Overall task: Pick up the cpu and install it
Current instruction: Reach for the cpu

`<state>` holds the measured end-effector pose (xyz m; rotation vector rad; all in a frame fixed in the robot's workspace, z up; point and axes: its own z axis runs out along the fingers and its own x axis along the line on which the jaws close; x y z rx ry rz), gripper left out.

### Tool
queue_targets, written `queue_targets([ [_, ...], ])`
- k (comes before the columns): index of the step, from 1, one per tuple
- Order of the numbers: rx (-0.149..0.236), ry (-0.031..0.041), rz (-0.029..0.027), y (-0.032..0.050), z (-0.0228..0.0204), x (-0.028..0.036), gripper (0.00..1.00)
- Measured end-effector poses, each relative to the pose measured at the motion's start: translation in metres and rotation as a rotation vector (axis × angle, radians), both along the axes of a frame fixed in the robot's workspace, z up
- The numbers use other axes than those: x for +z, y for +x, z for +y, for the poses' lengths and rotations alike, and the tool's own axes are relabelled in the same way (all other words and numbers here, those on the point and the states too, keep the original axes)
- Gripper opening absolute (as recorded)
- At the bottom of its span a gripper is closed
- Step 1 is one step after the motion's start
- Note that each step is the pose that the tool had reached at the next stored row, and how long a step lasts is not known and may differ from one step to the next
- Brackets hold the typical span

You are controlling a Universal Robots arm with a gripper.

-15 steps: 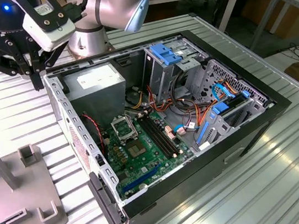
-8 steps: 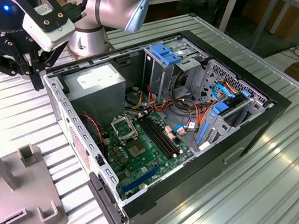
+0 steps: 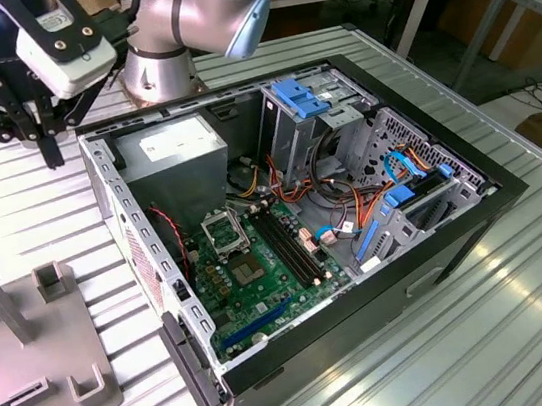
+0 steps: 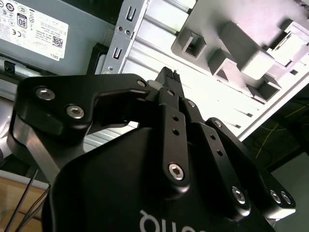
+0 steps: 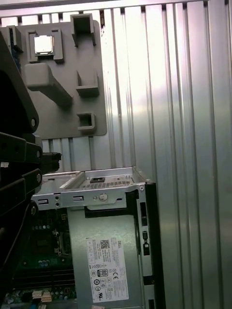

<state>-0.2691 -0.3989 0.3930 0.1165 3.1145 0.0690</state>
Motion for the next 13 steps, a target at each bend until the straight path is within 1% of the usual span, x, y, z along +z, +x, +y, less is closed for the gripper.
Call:
queue_targets([
  [2,0.000,0.0000,0.0000,-0.0079,0.0000,0.0000,0.11],
  [4,0.000,0.0001,0.0002,-0.0196,0.0000,-0.0002,0.11],
  [6,0.000,0.0001,0.0005,-0.0268,-0.0001,-0.0002,0.11],
  [7,0.000,0.0002,0.0006,-0.0323,0.0000,-0.0002,0.11],
  [13,0.000,0.0002,0.0014,-0.0515,-0.0001,-0.0004,0.11],
])
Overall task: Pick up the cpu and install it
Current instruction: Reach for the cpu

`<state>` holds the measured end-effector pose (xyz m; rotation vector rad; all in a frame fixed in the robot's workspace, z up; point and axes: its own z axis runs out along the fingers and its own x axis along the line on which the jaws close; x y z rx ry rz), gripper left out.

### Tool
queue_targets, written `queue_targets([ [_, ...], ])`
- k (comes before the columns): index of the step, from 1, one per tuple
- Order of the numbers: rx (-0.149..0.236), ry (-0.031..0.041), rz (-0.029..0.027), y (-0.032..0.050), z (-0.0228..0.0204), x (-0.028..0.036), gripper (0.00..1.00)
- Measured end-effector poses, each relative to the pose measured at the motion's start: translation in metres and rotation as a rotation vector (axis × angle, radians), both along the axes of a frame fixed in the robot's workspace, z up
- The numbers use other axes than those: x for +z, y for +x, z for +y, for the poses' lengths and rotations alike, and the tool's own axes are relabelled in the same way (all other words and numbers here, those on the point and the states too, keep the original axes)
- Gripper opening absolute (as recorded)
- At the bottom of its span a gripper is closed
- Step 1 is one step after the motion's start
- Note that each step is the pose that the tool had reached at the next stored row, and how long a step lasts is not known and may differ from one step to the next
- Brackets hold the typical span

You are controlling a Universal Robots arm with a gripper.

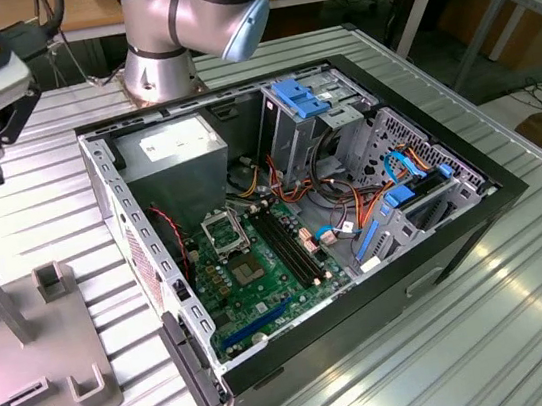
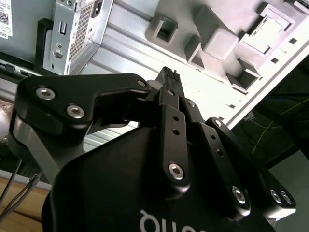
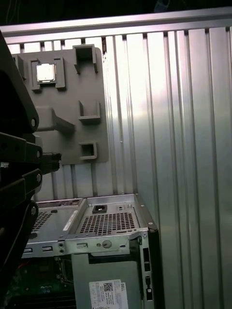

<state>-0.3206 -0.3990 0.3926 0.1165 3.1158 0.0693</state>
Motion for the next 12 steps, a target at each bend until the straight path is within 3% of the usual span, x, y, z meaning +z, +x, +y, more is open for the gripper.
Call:
queue_targets([
  [5,0.000,0.0000,0.0012,-0.0178,0.0000,-0.0001,0.11],
  [12,0.000,0.0000,0.0015,-0.0210,-0.0004,-0.0001,0.11],
])
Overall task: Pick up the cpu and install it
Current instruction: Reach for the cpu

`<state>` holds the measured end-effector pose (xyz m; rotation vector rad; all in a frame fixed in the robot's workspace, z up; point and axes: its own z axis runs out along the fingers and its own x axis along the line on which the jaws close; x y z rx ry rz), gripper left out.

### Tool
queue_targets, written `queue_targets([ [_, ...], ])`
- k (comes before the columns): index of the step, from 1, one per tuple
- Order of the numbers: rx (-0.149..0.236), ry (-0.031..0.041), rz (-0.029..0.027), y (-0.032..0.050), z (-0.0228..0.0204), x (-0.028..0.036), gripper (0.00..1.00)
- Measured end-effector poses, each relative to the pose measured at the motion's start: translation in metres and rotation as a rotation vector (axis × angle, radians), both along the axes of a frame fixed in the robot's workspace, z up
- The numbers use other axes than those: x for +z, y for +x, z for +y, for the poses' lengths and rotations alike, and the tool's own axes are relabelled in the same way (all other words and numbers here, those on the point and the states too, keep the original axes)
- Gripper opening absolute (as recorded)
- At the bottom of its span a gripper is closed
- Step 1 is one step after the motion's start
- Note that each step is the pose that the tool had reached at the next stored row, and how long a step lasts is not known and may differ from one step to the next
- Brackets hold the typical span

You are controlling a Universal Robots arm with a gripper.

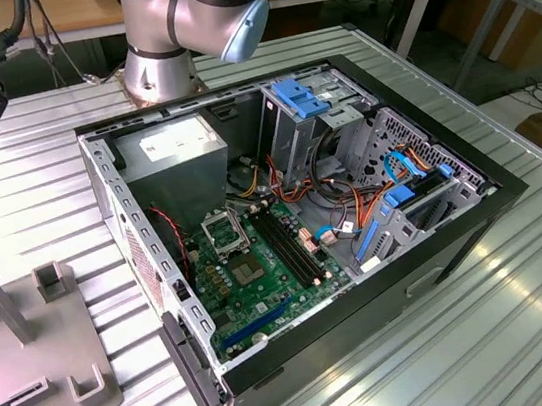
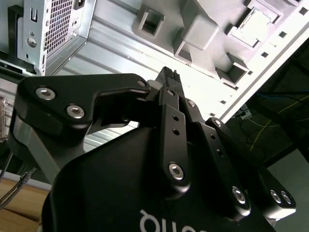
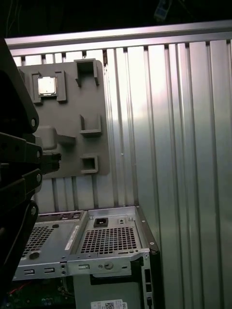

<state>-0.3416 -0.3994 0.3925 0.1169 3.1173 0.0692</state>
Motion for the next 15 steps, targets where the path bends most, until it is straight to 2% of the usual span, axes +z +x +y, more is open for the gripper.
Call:
queue_targets([
  [2,0.000,0.0000,-0.0001,-0.0044,-0.0010,0.0000,0.11],
  [7,0.000,0.0001,-0.0001,-0.0271,-0.0029,-0.0002,0.11],
  [15,0.000,0.0001,-0.0001,-0.0593,-0.0061,-0.0006,0.11],
])
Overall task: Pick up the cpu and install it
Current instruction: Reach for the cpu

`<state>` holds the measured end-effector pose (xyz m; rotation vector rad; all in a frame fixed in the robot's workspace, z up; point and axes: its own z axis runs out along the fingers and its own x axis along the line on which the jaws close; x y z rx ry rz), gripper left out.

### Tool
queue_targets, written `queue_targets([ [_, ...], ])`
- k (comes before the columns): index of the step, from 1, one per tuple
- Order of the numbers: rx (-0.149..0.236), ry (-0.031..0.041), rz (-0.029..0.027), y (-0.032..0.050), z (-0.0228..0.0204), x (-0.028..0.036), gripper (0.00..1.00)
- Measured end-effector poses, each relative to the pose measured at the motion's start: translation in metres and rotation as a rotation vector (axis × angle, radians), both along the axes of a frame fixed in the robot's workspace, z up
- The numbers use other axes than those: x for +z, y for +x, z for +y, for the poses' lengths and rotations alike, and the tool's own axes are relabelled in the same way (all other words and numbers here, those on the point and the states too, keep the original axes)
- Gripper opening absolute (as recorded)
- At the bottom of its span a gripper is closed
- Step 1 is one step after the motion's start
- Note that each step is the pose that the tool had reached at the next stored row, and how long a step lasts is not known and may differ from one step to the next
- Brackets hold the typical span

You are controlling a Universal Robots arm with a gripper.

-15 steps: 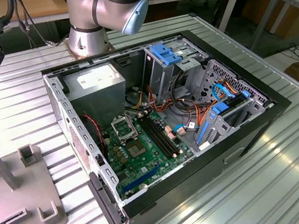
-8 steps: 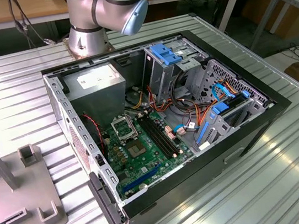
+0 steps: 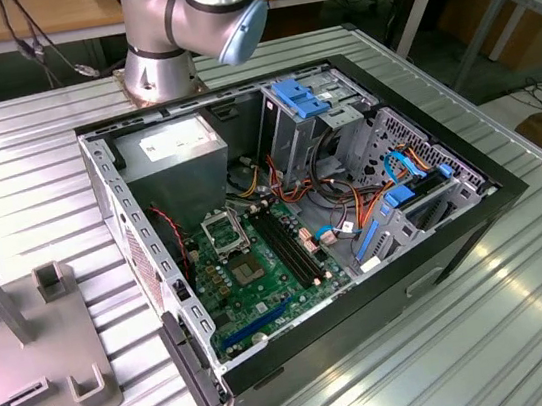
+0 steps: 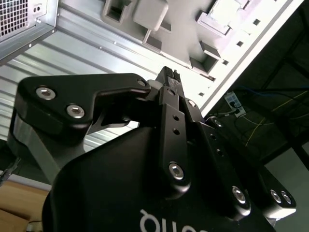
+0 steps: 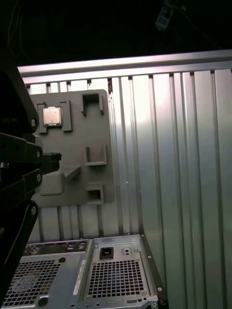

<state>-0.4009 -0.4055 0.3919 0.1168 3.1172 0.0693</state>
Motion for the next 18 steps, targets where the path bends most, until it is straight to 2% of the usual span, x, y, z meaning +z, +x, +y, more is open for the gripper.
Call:
queue_targets([
  [3,0.000,0.0000,0.0000,-0.0126,-0.0019,-0.0002,0.11],
  [7,0.000,0.0000,0.0000,-0.0233,-0.0047,-0.0004,0.11],
  [12,0.001,0.0001,0.0000,-0.0340,-0.0108,-0.0009,0.11],
  [15,0.002,0.0000,0.0001,-0.0388,-0.0186,-0.0019,0.11],
  [18,0.001,0.0000,0.0043,-0.0422,-0.0284,-0.0038,0.11],
])
